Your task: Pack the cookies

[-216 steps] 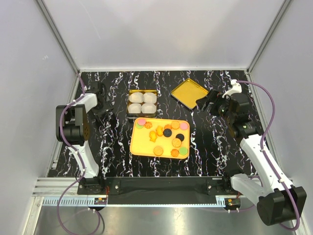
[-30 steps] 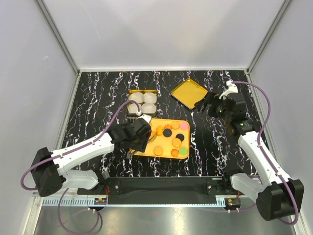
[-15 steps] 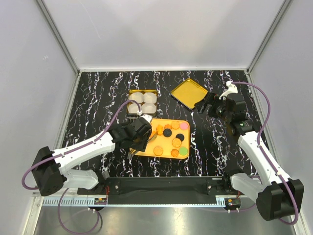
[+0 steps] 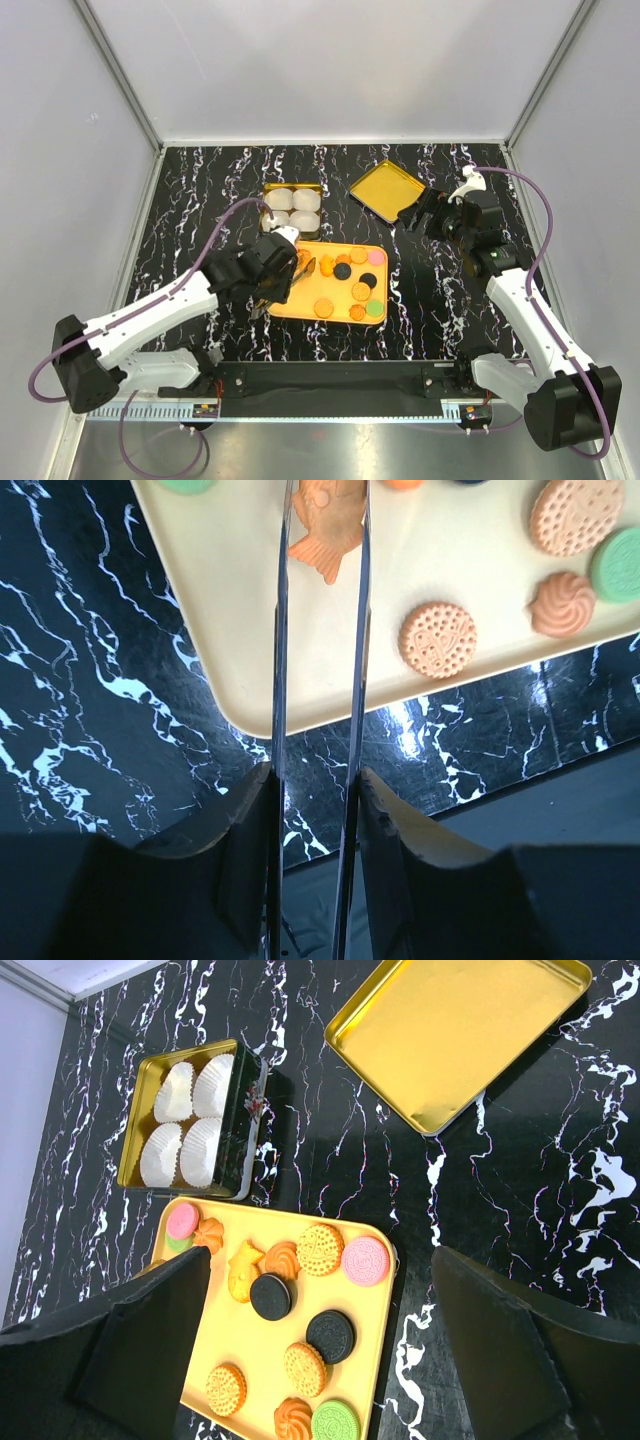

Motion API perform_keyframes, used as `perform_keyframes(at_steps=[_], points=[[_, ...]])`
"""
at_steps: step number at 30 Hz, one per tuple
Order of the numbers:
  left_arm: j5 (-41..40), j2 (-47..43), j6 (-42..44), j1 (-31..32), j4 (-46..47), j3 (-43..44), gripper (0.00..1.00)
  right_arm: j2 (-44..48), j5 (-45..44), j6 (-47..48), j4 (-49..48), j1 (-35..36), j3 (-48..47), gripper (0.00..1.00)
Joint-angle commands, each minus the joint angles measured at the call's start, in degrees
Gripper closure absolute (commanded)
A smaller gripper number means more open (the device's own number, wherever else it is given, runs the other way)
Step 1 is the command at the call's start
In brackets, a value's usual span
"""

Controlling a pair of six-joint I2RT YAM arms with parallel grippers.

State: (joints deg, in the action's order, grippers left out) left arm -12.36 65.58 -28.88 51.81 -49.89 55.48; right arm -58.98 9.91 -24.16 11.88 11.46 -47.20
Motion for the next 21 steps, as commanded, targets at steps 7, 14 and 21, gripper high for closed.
perform_keyframes(at_steps=[7,14,21], points=[[-1.18,-3.0,2.42,-3.02,-0.38,5.59,0.61,0.8,-1.12,0.87,-1.07,-0.13,-0.26,0.0],[2.42,-1.43,6.2,-11.19,0.58,12.27,0.6,0.53,-0.86,0.87,-1.33,-0.04,-0.09,0.0],[3.04,8.13,8.84,-20.51,5.67,19.39,0.6,0.1,-0.51,0.7,-1.6,-0.04,-0.08,0.0]])
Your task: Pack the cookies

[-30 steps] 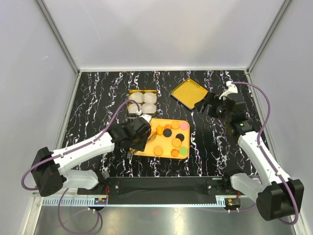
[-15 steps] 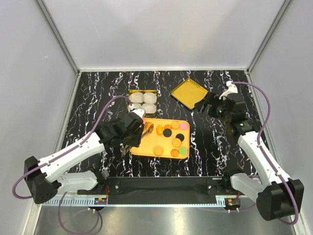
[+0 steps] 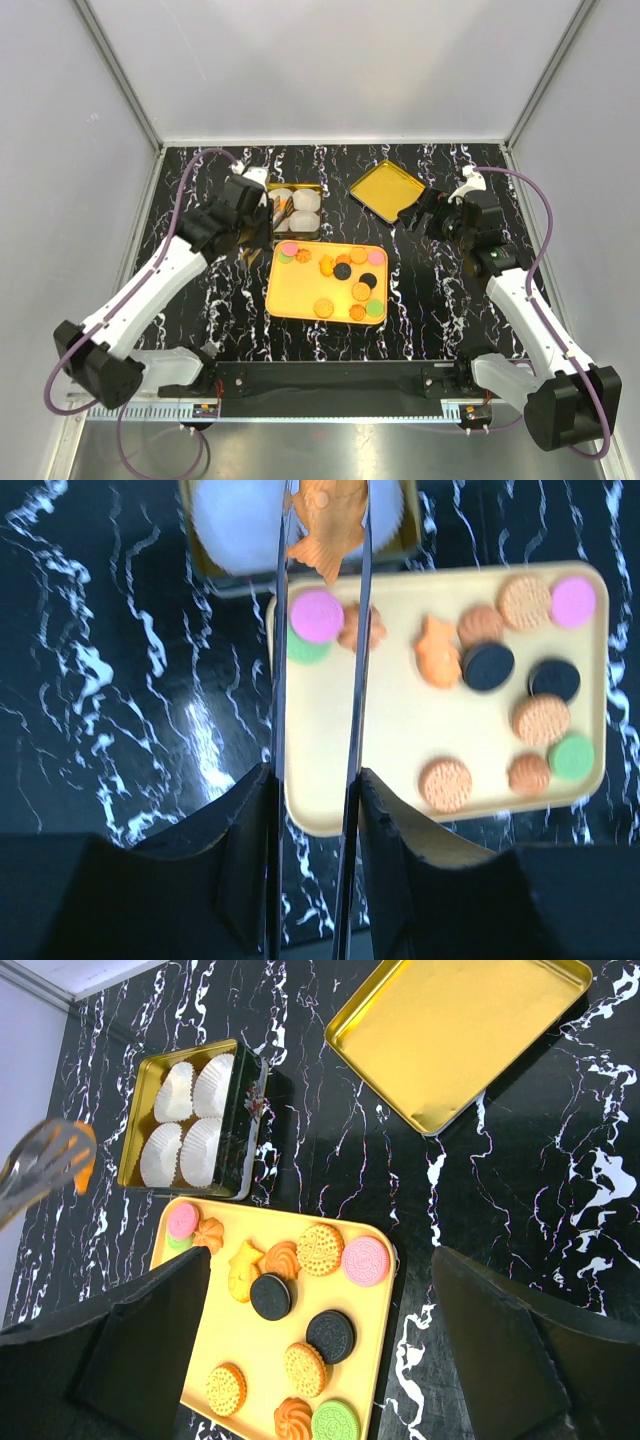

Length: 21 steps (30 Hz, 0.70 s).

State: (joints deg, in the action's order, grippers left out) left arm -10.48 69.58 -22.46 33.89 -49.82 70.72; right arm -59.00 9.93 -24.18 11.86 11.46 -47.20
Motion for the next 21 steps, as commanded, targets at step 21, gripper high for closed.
perform_keyframes(at_steps=[21], points=[[2.31,32.28,3.74,-11.92,8.86,20.25,0.61,0.12,-0.79,0.98,-1.57,-0.04,0.09,0.0]])
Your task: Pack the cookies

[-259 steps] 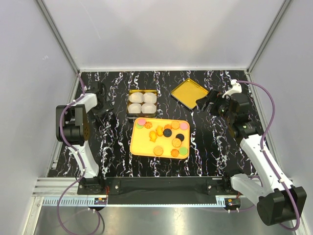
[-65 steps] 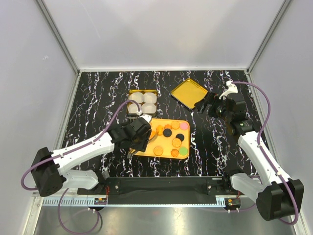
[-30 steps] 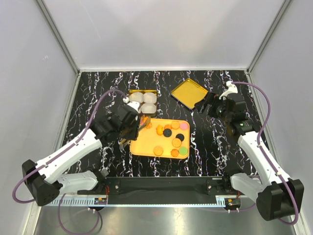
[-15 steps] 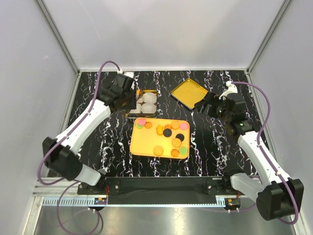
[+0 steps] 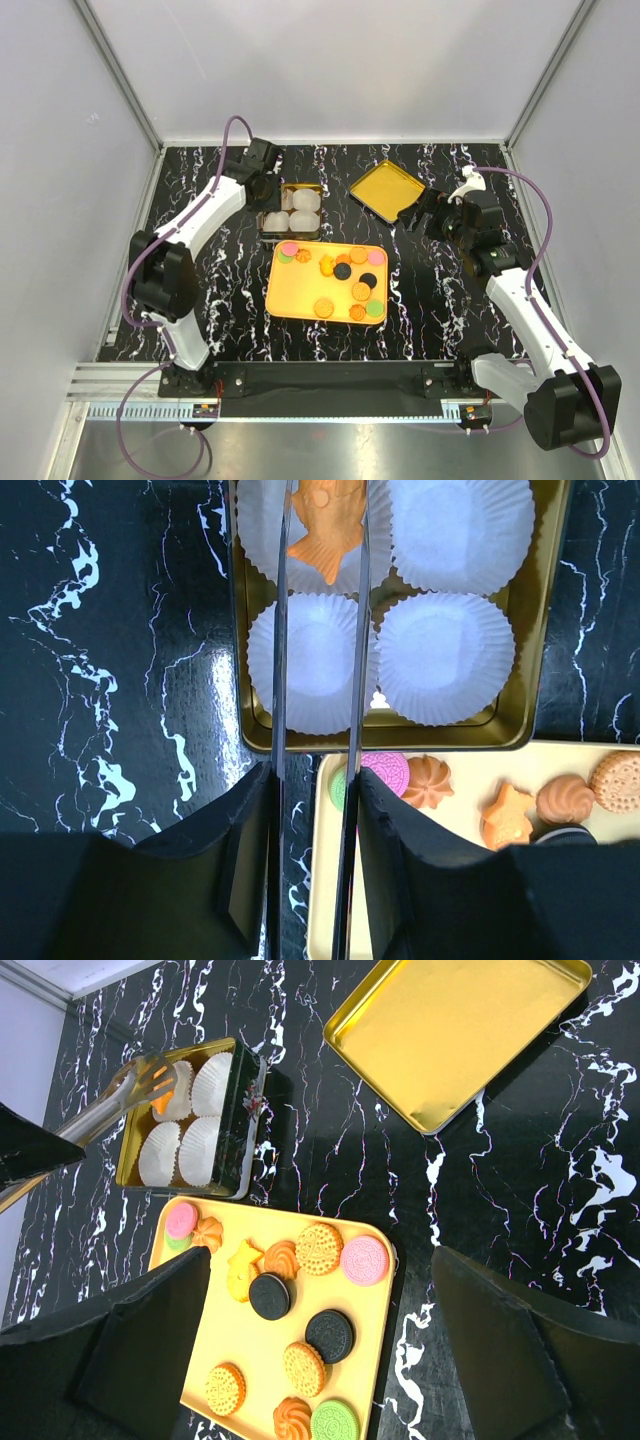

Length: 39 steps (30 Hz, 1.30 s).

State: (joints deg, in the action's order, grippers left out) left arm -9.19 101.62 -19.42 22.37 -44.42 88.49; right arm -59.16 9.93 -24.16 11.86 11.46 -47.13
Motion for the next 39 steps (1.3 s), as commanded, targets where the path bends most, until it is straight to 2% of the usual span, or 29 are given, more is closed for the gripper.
perform_keyframes(at_steps=[1,11,14,18,25,31,39], points=[[1.02,0.5,0.61,-0.4,3.55,2.13,0.6,0.36,-0.71,0.96,-1.49,-0.04,-0.06,0.0],[0.05,1.56,0.96,-0.57,2.95,2.65,0.55,0.53,-0.62,0.96,-1.31,-0.13,0.03,0.0],[-0.21,0.59,1.49,-0.57,2.5,3.27,0.48,0.53,-0.62,1.05,-1.4,-0.04,-0.06,0.0],[0.31,-0.98,1.58,-0.57,1.36,3.62,0.5,0.53,-0.71,1.05,-1.31,-0.04,0.02,0.0],[3.03,-10.63,2.1,2.06,-0.39,0.29,0.51,0.62,-0.62,1.13,-1.31,-0.04,-0.06,0.0],[3.74,-21.35,1.67,8.47,0.3,-8.58,0.51,0.44,-0.62,1.05,-1.22,-0.04,-0.06,0.0],[2.52,-27.62,-2.99,22.97,0.39,-17.55,0.51,0.18,-0.97,1.13,-1.22,-0.04,-0.06,0.0]])
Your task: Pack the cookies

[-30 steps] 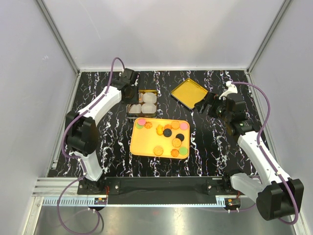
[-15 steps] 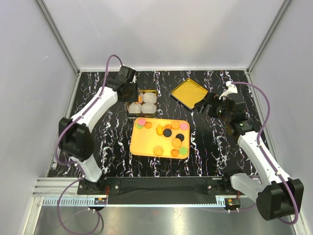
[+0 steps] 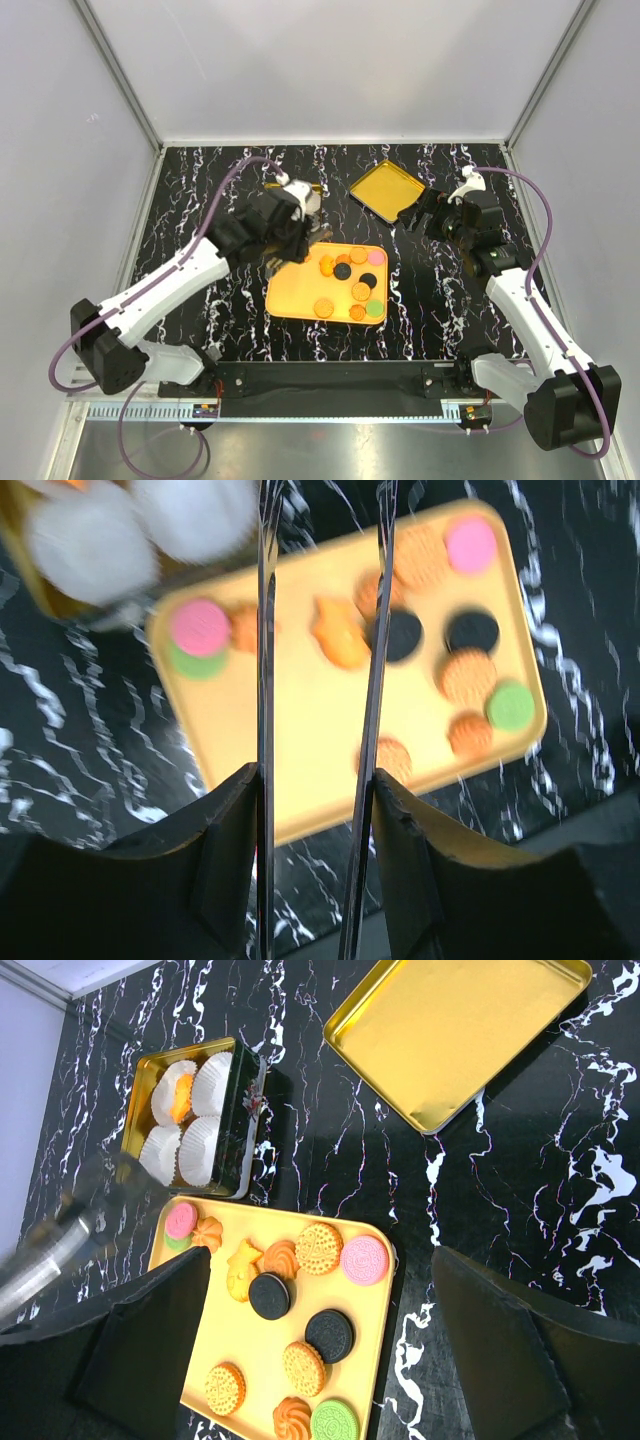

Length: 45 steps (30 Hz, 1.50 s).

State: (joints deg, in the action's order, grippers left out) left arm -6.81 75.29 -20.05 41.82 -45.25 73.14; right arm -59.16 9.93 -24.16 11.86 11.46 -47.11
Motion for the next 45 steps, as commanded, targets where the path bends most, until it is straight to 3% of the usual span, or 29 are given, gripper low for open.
perform_keyframes(at_steps=[1,8,22,45], points=[[-0.83,-1.46,-2.79,4.75,1.31,-2.74,0.5,0.09,-1.06,1.22,-1.14,-0.13,-0.26,0.0],[-3.3,0.47,-3.24,11.79,0.26,-5.29,0.46,-0.17,-1.06,1.31,-1.05,-0.04,-0.35,0.0],[-4.71,7.77,-1.83,13.81,2.01,-5.47,0.46,0.18,-1.23,1.4,-0.7,-0.04,-0.44,0.0],[-4.27,10.76,-1.13,16.01,1.57,-4.06,0.45,0.09,-1.32,1.57,-0.7,-0.04,-0.35,0.0]])
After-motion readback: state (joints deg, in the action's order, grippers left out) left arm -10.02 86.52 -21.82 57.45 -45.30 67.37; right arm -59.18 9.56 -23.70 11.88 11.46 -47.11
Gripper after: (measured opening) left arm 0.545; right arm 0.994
